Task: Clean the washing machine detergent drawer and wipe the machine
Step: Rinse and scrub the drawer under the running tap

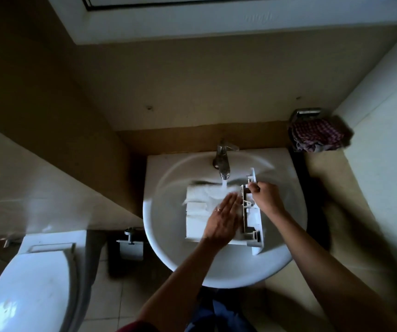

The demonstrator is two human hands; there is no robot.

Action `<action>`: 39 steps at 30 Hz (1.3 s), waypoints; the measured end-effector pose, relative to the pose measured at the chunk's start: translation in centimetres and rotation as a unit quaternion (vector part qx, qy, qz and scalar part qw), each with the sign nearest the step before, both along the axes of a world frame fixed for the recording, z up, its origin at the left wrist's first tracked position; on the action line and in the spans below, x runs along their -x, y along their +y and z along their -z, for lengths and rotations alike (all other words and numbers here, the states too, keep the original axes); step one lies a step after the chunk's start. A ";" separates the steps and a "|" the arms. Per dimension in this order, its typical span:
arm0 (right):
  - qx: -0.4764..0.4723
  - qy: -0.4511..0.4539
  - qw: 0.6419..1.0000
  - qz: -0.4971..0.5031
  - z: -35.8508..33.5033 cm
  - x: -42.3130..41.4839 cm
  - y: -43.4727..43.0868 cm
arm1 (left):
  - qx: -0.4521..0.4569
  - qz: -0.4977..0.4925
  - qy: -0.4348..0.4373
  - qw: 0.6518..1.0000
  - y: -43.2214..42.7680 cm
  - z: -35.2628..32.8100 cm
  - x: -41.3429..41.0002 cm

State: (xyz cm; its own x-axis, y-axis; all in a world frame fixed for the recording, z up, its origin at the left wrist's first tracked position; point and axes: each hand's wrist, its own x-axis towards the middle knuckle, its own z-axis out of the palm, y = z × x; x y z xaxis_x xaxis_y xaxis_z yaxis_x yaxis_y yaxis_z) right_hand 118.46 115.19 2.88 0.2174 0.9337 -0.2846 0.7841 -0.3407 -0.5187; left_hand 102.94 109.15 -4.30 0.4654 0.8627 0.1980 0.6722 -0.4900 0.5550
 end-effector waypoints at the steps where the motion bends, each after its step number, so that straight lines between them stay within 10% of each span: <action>1: 0.000 0.000 1.000 -0.003 0.0 0.0 0.0 | -0.016 0.006 0.030 0.999 -0.2 0.3 1.0; 8: 0.000 -0.004 1.000 -0.011 -0.2 0.5 0.0 | -0.012 -0.088 0.192 0.977 -2.4 0.5 7.1; 39: 0.117 -0.060 0.991 0.019 -3.6 0.5 -1.5 | 0.092 -0.186 0.167 0.964 -2.7 -3.1 9.0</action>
